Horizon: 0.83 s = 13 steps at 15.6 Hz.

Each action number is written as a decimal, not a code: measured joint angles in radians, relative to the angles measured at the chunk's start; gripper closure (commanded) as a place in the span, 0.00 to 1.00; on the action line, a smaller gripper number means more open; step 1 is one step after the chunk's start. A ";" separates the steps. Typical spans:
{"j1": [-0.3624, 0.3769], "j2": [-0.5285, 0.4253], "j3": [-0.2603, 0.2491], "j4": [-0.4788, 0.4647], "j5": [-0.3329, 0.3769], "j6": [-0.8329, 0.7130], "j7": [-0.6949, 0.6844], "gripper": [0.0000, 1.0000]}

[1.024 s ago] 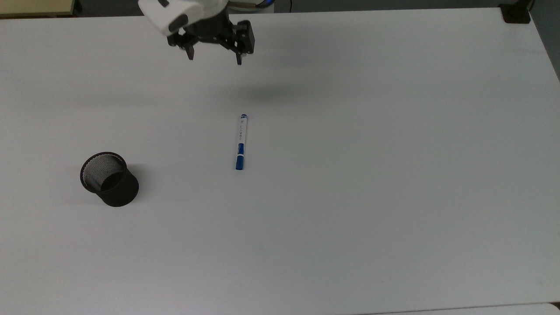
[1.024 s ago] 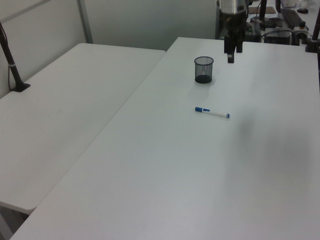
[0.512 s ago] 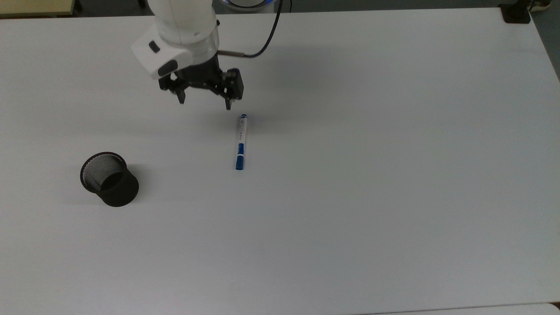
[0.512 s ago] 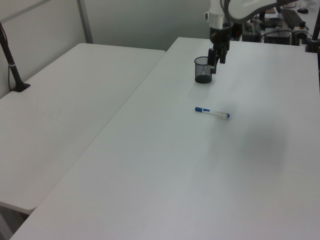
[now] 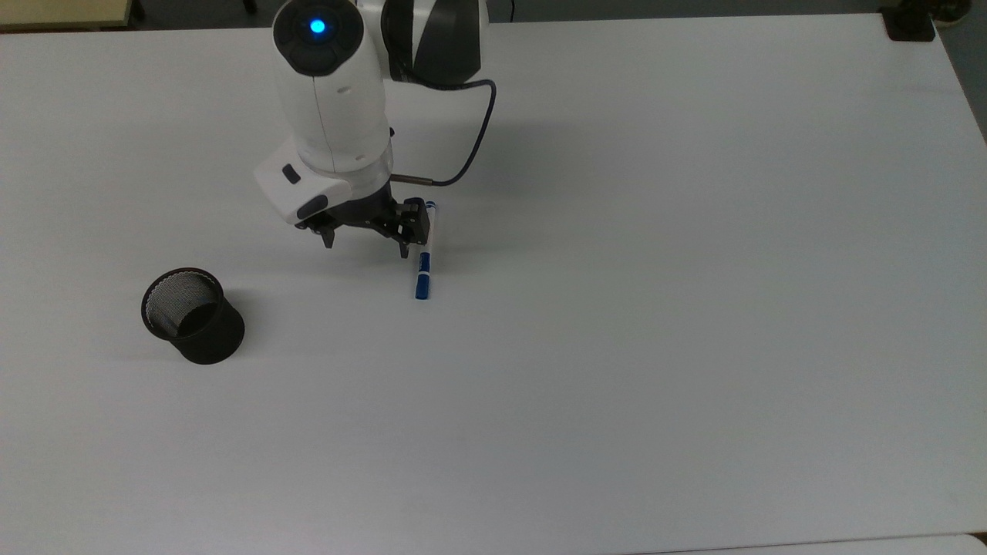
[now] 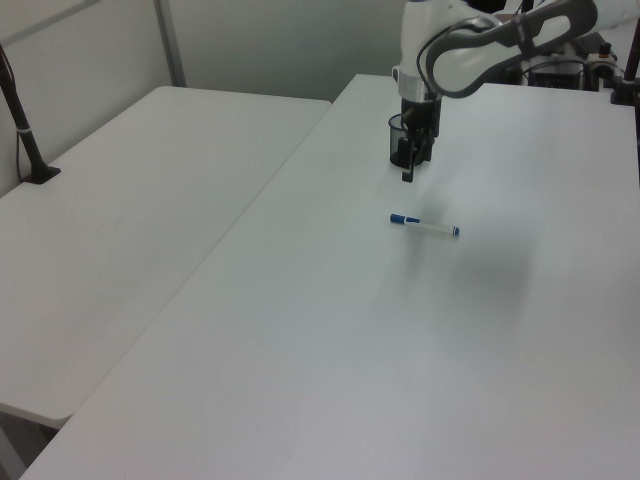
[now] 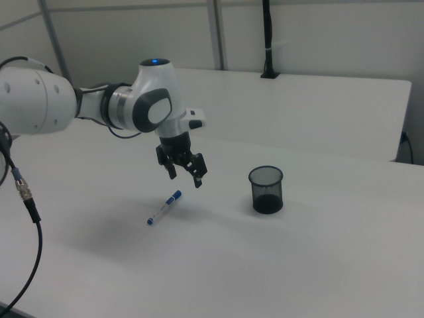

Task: Insert the marker
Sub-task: 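Lower the gripper around the marker's middle and close it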

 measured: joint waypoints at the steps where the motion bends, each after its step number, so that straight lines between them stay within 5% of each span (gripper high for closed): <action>1: 0.003 0.013 0.000 0.000 0.000 0.014 0.000 0.05; 6: 0.039 0.077 0.004 0.003 0.000 0.083 0.001 0.14; 13: 0.085 0.141 0.004 0.008 -0.050 0.146 0.074 0.56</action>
